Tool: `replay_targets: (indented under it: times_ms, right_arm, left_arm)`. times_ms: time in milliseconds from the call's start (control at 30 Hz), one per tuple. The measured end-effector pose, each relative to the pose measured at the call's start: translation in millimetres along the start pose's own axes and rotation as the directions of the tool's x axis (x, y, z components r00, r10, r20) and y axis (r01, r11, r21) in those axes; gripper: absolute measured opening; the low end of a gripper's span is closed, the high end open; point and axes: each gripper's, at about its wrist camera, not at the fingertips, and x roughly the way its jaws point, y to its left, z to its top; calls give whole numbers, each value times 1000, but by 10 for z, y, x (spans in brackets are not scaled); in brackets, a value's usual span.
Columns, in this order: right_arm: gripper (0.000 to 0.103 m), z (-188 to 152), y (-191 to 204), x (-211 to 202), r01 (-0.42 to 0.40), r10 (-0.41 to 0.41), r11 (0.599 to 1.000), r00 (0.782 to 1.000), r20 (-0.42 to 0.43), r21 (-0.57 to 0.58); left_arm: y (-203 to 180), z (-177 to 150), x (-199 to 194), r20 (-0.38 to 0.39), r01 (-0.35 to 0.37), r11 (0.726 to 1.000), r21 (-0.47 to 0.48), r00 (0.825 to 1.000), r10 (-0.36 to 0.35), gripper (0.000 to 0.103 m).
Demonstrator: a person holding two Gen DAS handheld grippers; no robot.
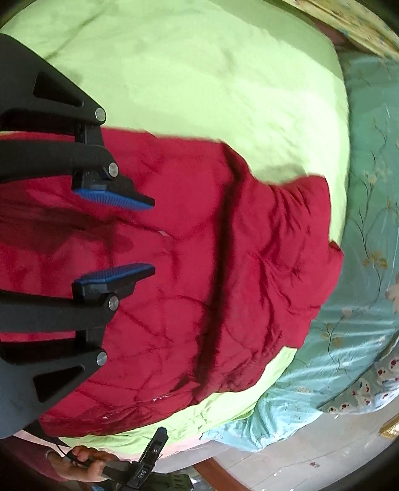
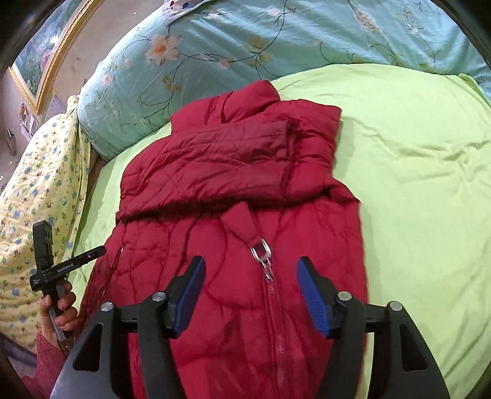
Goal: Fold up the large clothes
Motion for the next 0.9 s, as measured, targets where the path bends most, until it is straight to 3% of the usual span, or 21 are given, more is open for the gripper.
replay_targets:
  times_ms: [400, 733, 900]
  right_arm:
    - [69, -520, -311, -284, 118, -114, 992, 991, -69, 49]
    - [69, -938, -428, -273, 168, -156, 984, 976, -154, 65]
    - [68, -1103, -449, -215, 150, -134, 987, 971, -198, 65]
  left_arm:
    - [268, -476, -313, -34, -2, 999, -45, 999, 0, 37]
    - [276, -671, -440, -36, -52, 998, -29, 998, 51, 45]
    - [350, -774, -463, -59, -99, 995, -20, 993, 98, 54]
